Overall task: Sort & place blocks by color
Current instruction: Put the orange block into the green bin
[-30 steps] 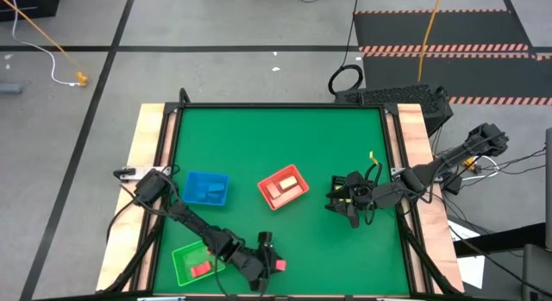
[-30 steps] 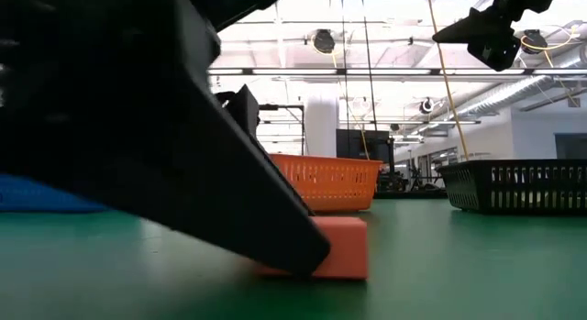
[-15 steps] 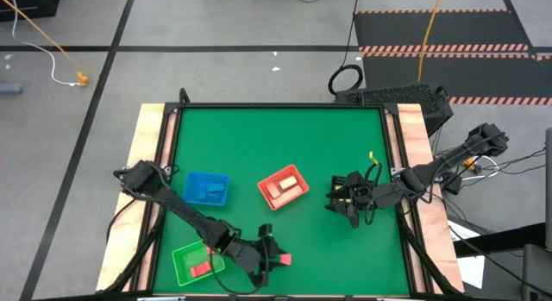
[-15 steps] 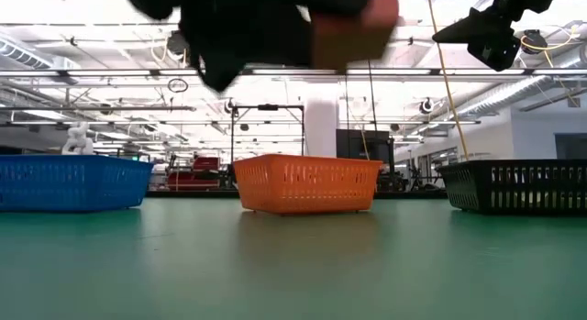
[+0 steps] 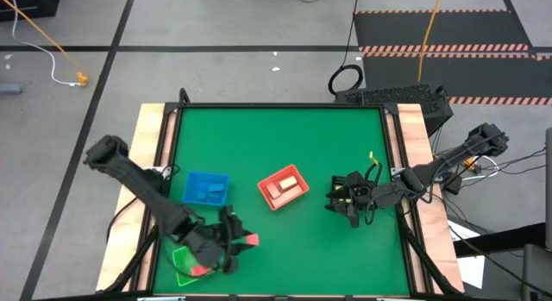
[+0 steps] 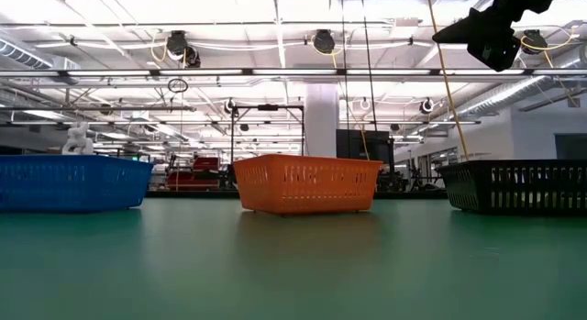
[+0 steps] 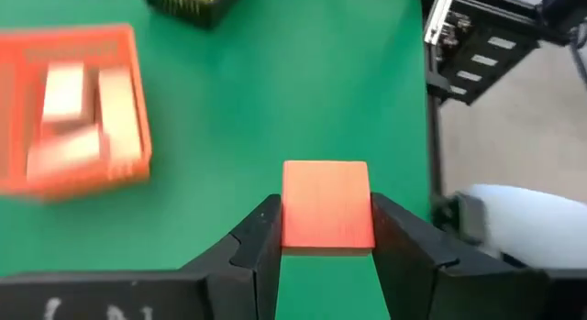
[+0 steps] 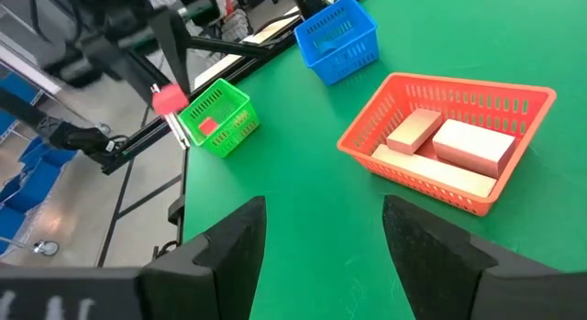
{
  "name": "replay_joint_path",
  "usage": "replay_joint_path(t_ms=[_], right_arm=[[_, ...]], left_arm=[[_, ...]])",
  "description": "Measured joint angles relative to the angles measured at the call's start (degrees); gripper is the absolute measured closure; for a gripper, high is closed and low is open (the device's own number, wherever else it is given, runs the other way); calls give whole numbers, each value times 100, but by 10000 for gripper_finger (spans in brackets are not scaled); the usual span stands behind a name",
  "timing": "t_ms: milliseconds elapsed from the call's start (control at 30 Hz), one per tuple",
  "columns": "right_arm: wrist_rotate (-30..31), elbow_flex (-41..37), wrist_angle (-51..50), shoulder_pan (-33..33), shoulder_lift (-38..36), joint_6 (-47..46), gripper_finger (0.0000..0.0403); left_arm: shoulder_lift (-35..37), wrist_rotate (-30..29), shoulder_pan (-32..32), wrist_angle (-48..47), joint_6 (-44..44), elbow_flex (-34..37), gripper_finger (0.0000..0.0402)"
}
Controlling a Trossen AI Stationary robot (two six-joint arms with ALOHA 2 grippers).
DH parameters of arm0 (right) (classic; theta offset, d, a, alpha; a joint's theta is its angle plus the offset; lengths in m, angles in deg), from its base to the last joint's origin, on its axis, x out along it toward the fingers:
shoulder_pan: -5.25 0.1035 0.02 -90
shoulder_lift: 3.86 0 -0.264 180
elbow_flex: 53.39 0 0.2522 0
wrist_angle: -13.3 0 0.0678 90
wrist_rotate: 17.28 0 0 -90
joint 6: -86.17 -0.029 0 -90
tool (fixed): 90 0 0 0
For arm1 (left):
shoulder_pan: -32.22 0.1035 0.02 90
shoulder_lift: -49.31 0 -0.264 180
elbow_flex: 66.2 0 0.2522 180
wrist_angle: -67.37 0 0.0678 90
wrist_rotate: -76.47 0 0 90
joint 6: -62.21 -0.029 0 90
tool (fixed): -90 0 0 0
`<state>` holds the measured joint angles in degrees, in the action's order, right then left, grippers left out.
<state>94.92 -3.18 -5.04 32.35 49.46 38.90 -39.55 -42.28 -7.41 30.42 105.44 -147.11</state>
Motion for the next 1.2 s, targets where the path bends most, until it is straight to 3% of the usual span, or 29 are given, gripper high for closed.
replay_joint_path(t_ms=[267, 500, 700, 1033, 1200], right_arm=[[-1, 0, 0, 0, 0, 0, 192], [0, 0, 0, 1, 0, 0, 192], [1, 0, 0, 1, 0, 0, 192], [2, 0, 0, 1, 0, 0, 192], [0, 0, 0, 1, 0, 0, 192]], left_arm=[[334, 24, -1090, -2000, 1495, 2, 270], [192, 143, -1928, -2363, 2944, 2, 243], [170, 462, -2261, -2945, 4079, 2, 266], [-90, 532, -2280, -3035, 4309, 2, 249], [-332, 936, -2179, -3034, 4473, 2, 262]])
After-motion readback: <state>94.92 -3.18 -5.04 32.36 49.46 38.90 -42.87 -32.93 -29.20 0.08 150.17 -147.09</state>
